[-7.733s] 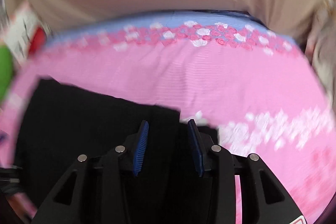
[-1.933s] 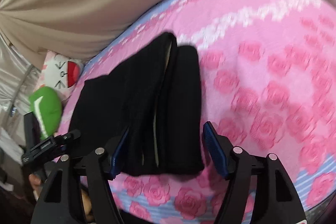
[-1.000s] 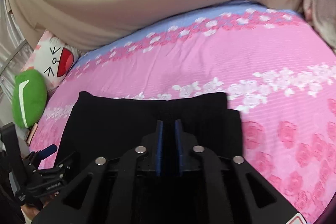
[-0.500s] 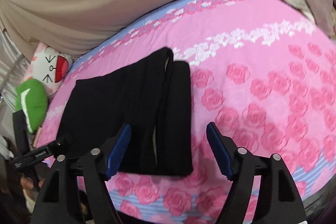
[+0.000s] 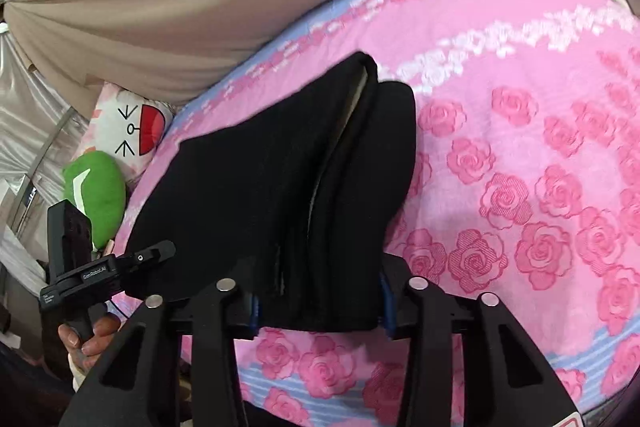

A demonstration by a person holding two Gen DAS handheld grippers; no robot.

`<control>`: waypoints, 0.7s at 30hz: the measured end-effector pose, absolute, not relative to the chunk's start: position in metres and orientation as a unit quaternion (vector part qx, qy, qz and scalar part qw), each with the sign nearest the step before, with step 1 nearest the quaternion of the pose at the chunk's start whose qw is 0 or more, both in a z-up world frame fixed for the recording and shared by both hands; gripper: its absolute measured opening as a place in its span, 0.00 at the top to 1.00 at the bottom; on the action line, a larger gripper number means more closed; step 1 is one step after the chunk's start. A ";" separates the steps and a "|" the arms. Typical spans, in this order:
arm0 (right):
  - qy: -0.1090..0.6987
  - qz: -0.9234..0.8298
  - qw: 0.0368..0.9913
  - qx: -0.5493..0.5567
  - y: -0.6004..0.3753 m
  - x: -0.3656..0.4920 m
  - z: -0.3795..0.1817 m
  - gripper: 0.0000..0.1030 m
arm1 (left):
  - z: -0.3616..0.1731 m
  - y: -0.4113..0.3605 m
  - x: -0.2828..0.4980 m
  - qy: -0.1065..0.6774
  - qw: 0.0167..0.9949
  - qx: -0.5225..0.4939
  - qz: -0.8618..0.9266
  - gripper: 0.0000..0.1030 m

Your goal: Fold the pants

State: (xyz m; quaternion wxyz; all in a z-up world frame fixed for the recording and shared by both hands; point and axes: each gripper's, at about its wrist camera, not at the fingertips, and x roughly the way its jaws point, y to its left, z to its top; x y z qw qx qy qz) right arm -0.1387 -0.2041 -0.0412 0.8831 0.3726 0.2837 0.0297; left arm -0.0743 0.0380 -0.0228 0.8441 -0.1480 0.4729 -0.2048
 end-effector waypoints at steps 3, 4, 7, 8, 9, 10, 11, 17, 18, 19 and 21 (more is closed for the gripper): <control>0.267 0.029 0.896 0.354 -0.197 -0.150 -0.021 0.63 | -0.001 0.031 -0.086 0.451 0.860 -0.119 -0.206 0.66; 0.259 0.030 0.900 0.349 -0.195 -0.154 -0.012 0.63 | 0.009 0.029 -0.091 0.445 0.863 -0.114 -0.212 0.66; 0.232 0.035 0.912 0.335 -0.192 -0.170 0.016 0.63 | 0.035 0.029 -0.106 0.423 0.870 -0.105 -0.230 0.66; 0.222 0.035 0.918 0.327 -0.191 -0.175 0.027 0.63 | 0.043 0.029 -0.110 0.417 0.873 -0.102 -0.233 0.66; 0.215 0.037 0.921 0.322 -0.190 -0.179 0.036 0.63 | 0.051 0.029 -0.114 0.410 0.876 -0.096 -0.236 0.66; 0.207 0.040 0.925 0.317 -0.190 -0.182 0.044 0.63 | 0.062 0.030 -0.121 0.400 0.880 -0.090 -0.239 0.66; 0.196 0.042 0.930 0.309 -0.190 -0.186 0.055 0.63 | 0.069 0.030 -0.124 0.392 0.883 -0.086 -0.244 0.66; 0.135 0.051 0.952 0.270 -0.190 -0.204 0.106 0.63 | 0.130 0.040 -0.139 0.321 0.910 -0.065 -0.253 0.66; 0.124 0.053 0.955 0.266 -0.190 -0.206 0.114 0.63 | 0.140 0.040 -0.142 0.308 0.915 -0.060 -0.253 0.66; 0.114 0.055 0.957 0.259 -0.190 -0.206 0.123 0.63 | 0.152 0.041 -0.144 0.290 0.921 -0.056 -0.253 0.66; 0.086 0.058 0.964 0.246 -0.191 -0.208 0.143 0.63 | 0.170 0.042 -0.149 0.261 0.931 -0.046 -0.252 0.66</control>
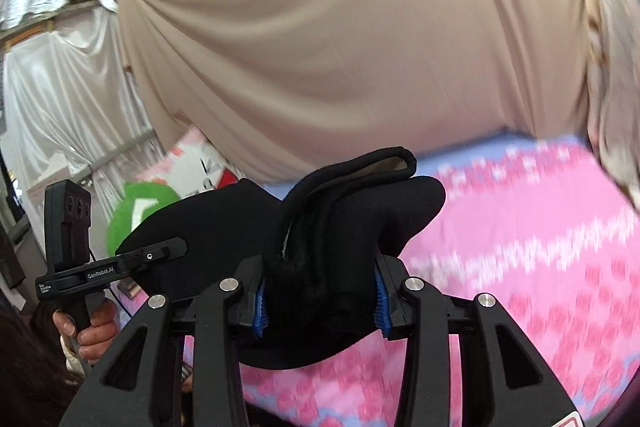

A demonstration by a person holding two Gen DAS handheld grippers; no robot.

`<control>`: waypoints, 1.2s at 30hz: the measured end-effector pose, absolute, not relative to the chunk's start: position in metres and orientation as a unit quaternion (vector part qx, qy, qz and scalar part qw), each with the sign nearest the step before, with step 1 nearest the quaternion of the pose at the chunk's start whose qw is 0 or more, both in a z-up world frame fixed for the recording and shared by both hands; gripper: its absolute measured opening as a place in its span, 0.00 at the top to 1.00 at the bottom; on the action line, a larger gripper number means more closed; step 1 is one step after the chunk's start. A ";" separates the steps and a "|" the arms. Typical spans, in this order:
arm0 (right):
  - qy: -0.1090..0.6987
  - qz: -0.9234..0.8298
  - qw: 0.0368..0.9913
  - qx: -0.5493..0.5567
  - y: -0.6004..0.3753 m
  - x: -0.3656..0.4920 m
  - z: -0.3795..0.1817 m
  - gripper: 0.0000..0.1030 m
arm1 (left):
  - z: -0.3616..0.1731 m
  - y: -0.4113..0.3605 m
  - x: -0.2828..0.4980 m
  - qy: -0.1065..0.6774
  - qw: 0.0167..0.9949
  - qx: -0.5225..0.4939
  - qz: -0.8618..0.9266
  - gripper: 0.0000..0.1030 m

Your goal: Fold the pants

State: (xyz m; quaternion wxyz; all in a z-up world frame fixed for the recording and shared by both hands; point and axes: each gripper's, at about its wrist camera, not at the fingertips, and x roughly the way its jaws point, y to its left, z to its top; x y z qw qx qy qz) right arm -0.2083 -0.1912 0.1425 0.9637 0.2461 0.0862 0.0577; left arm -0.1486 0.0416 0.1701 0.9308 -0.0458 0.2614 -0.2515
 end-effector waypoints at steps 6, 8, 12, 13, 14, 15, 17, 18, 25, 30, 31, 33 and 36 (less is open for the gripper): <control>0.011 0.058 0.978 0.201 -0.194 -0.209 0.199 0.62 | 0.227 0.042 -0.154 0.169 0.955 -0.021 -0.244 0.66; -0.013 0.058 0.980 0.189 -0.195 -0.209 0.215 0.62 | 0.244 0.043 -0.154 0.139 0.960 -0.018 -0.242 0.66; -0.052 0.055 0.981 0.180 -0.200 -0.201 0.239 0.62 | 0.268 0.041 -0.147 0.095 0.968 -0.012 -0.234 0.65; -0.061 0.055 0.980 0.179 -0.203 -0.198 0.244 0.62 | 0.274 0.041 -0.142 0.085 0.969 -0.010 -0.233 0.65; -0.073 0.054 0.980 0.178 -0.206 -0.194 0.249 0.62 | 0.277 0.041 -0.137 0.079 0.970 -0.010 -0.231 0.65; -0.079 0.054 0.979 0.178 -0.207 -0.192 0.253 0.61 | 0.281 0.040 -0.133 0.074 0.971 -0.011 -0.228 0.65; -0.088 0.053 0.978 0.180 -0.215 -0.180 0.258 0.61 | 0.285 0.037 -0.118 0.066 0.972 -0.010 -0.224 0.64; -0.092 0.052 0.978 0.182 -0.218 -0.174 0.260 0.61 | 0.286 0.036 -0.110 0.061 0.973 -0.011 -0.223 0.64; -0.089 0.038 0.975 0.202 -0.254 -0.101 0.242 0.61 | 0.267 0.020 -0.025 0.064 0.978 -0.010 -0.200 0.64; -0.073 0.027 0.970 0.232 -0.289 -0.029 0.197 0.61 | 0.225 0.003 0.054 0.081 0.981 -0.004 -0.178 0.64; -0.068 0.028 0.968 0.240 -0.296 -0.015 0.185 0.61 | 0.215 0.002 0.067 0.084 0.981 -0.003 -0.176 0.64; -0.051 0.022 0.965 0.257 -0.310 0.016 0.160 0.61 | 0.192 -0.005 0.095 0.097 0.981 0.003 -0.168 0.64; -0.010 0.004 0.961 0.276 -0.328 0.064 0.118 0.61 | 0.148 -0.018 0.143 0.138 0.978 0.010 -0.158 0.64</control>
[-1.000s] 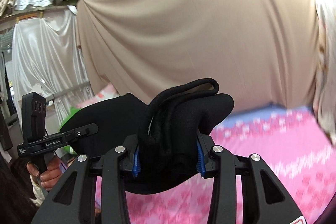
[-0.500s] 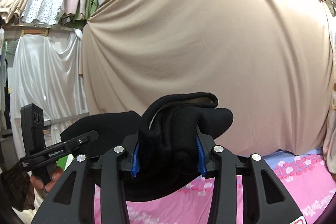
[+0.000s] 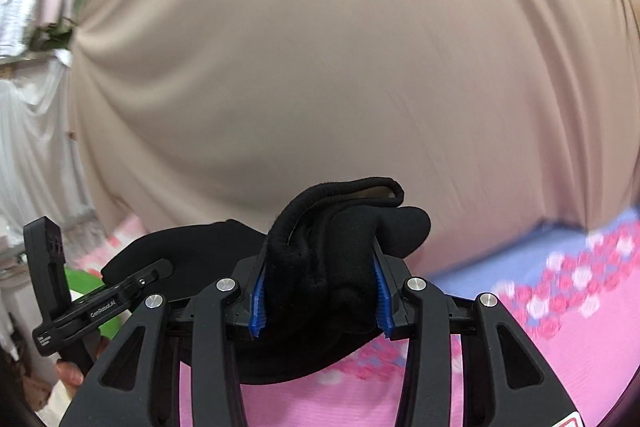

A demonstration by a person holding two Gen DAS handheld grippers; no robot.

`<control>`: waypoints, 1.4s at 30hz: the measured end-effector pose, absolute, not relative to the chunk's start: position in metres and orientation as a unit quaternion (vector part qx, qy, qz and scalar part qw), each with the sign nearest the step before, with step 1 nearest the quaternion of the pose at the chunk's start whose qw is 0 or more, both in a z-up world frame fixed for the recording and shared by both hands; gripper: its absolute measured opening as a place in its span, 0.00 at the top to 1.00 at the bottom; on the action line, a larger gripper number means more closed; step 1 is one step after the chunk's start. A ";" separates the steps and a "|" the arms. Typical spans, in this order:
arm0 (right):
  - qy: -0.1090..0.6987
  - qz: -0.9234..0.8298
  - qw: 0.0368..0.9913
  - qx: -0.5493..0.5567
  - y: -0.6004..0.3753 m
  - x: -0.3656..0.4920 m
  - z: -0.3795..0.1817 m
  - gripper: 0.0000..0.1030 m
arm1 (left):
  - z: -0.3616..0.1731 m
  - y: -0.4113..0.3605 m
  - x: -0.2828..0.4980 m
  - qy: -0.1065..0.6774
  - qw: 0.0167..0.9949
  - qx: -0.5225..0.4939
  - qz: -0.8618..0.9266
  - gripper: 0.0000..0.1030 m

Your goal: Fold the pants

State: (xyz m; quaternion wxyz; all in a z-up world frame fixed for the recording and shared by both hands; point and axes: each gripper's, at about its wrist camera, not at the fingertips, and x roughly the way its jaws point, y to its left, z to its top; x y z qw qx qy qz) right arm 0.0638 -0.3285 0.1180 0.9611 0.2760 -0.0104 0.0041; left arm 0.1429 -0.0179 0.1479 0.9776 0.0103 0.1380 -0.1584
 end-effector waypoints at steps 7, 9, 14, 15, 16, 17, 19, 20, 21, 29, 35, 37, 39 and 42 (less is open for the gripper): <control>0.242 -0.011 0.908 0.341 -0.353 0.174 -0.021 0.44 | -0.008 -0.006 0.238 0.351 0.926 -0.033 -0.137 0.47; 0.272 0.002 0.892 0.360 -0.358 0.167 -0.029 0.37 | -0.011 0.011 0.227 0.362 0.921 -0.036 -0.143 0.33; 0.241 -0.075 0.919 0.303 -0.373 0.109 0.006 0.28 | 0.026 0.056 0.179 0.325 0.944 -0.010 -0.063 0.16; 0.235 -0.074 0.920 0.303 -0.373 0.105 0.013 0.28 | 0.032 0.061 0.176 0.318 0.947 -0.009 -0.048 0.14; 0.231 -0.064 0.922 0.305 -0.372 0.105 0.021 0.28 | 0.039 0.064 0.167 0.307 0.951 -0.007 -0.023 0.14; 0.225 -0.051 0.925 0.303 -0.367 0.108 0.030 0.28 | 0.042 0.066 0.163 0.304 0.953 -0.007 -0.005 0.13; 0.212 -0.045 0.933 0.287 -0.356 0.122 0.040 0.28 | 0.044 0.064 0.155 0.305 0.952 -0.005 0.017 0.12; 0.212 -0.048 0.938 0.269 -0.349 0.136 0.044 0.29 | 0.043 0.061 0.151 0.306 0.952 0.000 0.027 0.11; 0.215 -0.053 0.940 0.258 -0.344 0.148 0.046 0.38 | 0.040 0.054 0.150 0.310 0.950 0.014 0.037 0.10; 0.320 -0.086 0.914 0.234 -0.357 0.248 0.006 1.00 | 0.016 0.022 0.164 0.328 0.941 0.070 0.044 0.10; 0.250 -0.062 0.935 0.243 -0.333 0.198 0.036 0.95 | 0.011 0.030 0.167 0.331 0.940 0.069 0.045 0.10; 0.257 -0.059 0.941 0.212 -0.318 0.187 0.030 0.95 | 0.010 0.032 0.168 0.334 0.939 0.065 0.045 0.10; 0.294 -0.082 0.935 0.182 -0.312 0.188 0.010 1.00 | 0.009 0.033 0.168 0.334 0.939 0.064 0.047 0.10; 0.279 -0.087 0.930 0.224 -0.320 0.166 0.002 1.00 | 0.010 0.032 0.165 0.334 0.939 0.064 0.045 0.10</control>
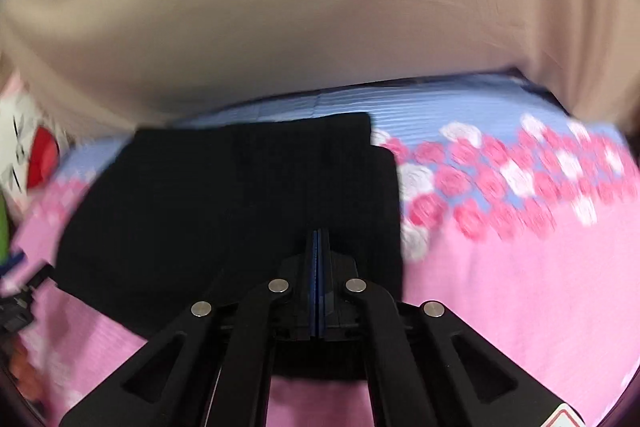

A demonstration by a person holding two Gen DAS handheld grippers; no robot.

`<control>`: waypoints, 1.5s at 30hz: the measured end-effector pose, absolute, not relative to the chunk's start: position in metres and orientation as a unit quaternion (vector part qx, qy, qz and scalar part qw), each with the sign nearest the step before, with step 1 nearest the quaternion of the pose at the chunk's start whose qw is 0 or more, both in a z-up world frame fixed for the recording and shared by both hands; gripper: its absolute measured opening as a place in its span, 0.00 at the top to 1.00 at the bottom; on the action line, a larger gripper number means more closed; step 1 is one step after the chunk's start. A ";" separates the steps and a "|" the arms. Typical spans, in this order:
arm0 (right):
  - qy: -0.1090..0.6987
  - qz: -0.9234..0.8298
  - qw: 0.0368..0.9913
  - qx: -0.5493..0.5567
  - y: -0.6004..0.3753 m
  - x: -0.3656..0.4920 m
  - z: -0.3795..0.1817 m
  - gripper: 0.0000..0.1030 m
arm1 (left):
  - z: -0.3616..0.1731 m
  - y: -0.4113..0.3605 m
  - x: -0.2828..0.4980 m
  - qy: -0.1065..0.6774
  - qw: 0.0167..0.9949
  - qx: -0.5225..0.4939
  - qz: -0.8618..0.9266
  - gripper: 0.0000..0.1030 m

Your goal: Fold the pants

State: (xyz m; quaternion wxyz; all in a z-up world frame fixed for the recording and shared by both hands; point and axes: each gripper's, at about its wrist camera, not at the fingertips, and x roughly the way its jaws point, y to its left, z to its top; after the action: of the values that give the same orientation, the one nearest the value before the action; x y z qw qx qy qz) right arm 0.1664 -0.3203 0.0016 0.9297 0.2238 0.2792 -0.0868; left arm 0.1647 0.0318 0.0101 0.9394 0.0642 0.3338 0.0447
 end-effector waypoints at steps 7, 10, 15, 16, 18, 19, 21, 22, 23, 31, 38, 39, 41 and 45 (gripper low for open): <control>0.289 -0.088 0.932 0.199 -0.303 0.129 -0.011 0.99 | 0.014 0.021 0.157 0.333 0.940 0.063 0.035 0.10; 0.273 -0.086 0.931 0.226 -0.305 0.113 -0.002 0.99 | 0.016 0.017 0.151 0.333 0.941 0.059 0.029 0.10; 0.292 -0.101 0.932 0.187 -0.296 0.121 -0.015 0.99 | 0.017 0.012 0.149 0.339 0.939 0.044 0.029 0.10; 0.297 -0.100 0.930 0.191 -0.299 0.123 -0.021 1.00 | 0.016 0.011 0.148 0.340 0.939 0.043 0.029 0.10; 0.290 -0.102 0.929 0.205 -0.299 0.113 -0.013 1.00 | 0.015 0.010 0.147 0.342 0.938 0.041 0.031 0.10; 0.282 -0.103 0.931 0.205 -0.297 0.108 -0.008 0.98 | 0.015 0.010 0.145 0.342 0.938 0.041 0.032 0.10; 0.259 -0.097 0.937 0.214 -0.293 0.093 0.000 0.93 | 0.014 0.011 0.143 0.343 0.938 0.038 0.032 0.10; 0.256 -0.093 0.937 0.218 -0.291 0.087 0.000 0.93 | 0.014 0.013 0.141 0.343 0.938 0.035 0.031 0.10; 0.254 -0.095 0.937 0.221 -0.290 0.083 -0.002 0.93 | 0.013 0.014 0.139 0.343 0.938 0.034 0.030 0.10; 0.290 -0.018 0.931 0.220 -0.257 0.099 -0.013 0.84 | -0.001 0.021 0.138 0.350 0.934 0.050 0.056 0.09; 0.319 0.133 0.916 0.204 -0.184 0.160 0.009 0.65 | 0.004 0.074 0.147 0.351 0.927 0.018 0.134 0.09; 0.323 0.151 0.913 0.199 -0.171 0.170 0.011 0.56 | 0.005 0.081 0.148 0.351 0.926 0.013 0.142 0.09; 0.332 0.179 0.906 0.191 -0.144 0.192 0.012 0.55 | 0.006 0.094 0.149 0.352 0.923 0.010 0.157 0.09; 0.330 0.166 0.911 0.185 -0.118 0.227 0.013 0.55 | 0.008 0.113 0.150 0.357 0.919 0.000 0.167 0.09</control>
State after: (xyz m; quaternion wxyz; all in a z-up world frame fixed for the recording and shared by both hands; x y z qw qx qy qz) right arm 0.2270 -0.1182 0.0134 0.9108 0.1848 0.3298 0.1659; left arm 0.1499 0.1125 0.0084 0.9191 0.0000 0.3566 0.1675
